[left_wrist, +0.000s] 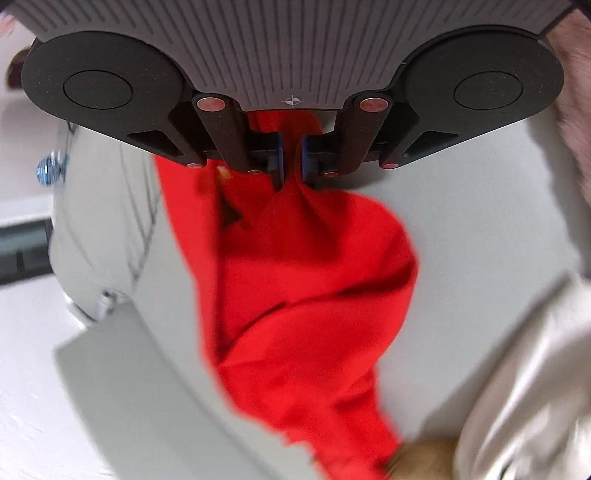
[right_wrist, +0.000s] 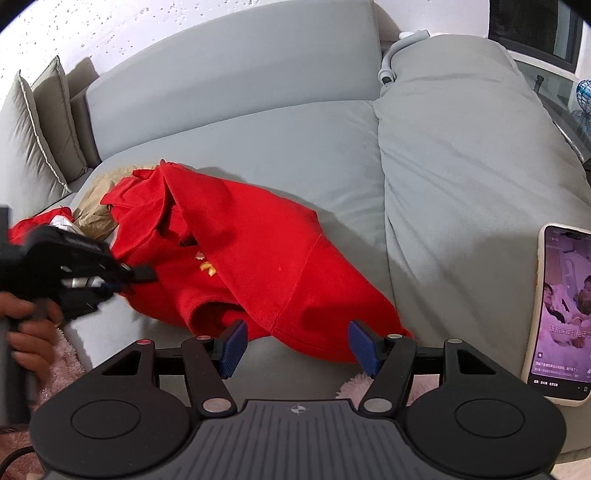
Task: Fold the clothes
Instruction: 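Grasp the sweatshirt hem with the left gripper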
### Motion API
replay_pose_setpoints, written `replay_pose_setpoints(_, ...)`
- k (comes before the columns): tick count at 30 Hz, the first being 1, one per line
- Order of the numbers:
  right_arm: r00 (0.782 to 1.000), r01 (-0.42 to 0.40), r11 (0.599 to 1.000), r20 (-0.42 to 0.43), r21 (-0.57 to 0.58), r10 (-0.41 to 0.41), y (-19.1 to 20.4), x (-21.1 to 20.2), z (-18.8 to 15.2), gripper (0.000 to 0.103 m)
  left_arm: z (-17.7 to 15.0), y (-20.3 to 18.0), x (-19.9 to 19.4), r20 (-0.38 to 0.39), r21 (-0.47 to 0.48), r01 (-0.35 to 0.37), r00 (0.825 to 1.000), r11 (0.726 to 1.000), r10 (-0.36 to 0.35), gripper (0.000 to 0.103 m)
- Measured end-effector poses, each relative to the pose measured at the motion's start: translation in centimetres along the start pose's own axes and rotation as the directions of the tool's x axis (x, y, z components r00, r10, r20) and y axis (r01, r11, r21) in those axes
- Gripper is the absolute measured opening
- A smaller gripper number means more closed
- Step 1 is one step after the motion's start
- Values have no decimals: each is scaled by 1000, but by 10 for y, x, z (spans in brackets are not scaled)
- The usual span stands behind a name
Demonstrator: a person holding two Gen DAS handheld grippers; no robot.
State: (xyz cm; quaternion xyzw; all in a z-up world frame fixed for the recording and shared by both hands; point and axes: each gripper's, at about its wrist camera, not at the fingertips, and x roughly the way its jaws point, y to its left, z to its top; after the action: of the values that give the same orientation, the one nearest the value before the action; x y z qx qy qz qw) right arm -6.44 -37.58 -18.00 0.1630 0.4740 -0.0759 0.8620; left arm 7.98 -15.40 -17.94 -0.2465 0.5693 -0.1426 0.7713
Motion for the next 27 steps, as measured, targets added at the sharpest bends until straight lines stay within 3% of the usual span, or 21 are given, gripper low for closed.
replay_pose_setpoints(5, 1000, -21, 999, 12, -24, 22, 13, -5, -1, 62, 8, -10, -67, 13, 153, -66, 998, 986, 65, 8)
replay_pose_setpoints(8, 999, -37, 998, 8, -58, 38, 25, -4, -5, 62, -2, 9, -92, 9, 256, -164, 986, 953, 167, 8)
replay_pose_setpoints(11, 999, -39, 997, -13, -66, 38, 31, 2, -9, 62, -10, 33, -80, -42, 248, -177, 980, 953, 193, 8)
replay_pose_setpoints(14, 999, -28, 996, -35, -87, 25, 39, 10, -10, 62, -22, 45, -69, -42, 238, -188, 978, 953, 203, 8)
replay_pose_setpoints(19, 999, -42, 989, -19, -141, 40, 50, 13, -3, 62, -36, 45, -60, -35, 268, -183, 979, 946, 199, 8)
replay_pose_setpoints(25, 990, -142, 956, -46, -255, 135, 92, 40, -2, 61, -35, 47, -54, -25, 279, -189, 979, 942, 204, 9)
replay_pose_setpoints(27, 993, -120, 945, -50, -303, 110, 107, 52, -5, 56, -34, 47, -54, -24, 281, -191, 978, 941, 206, 9)
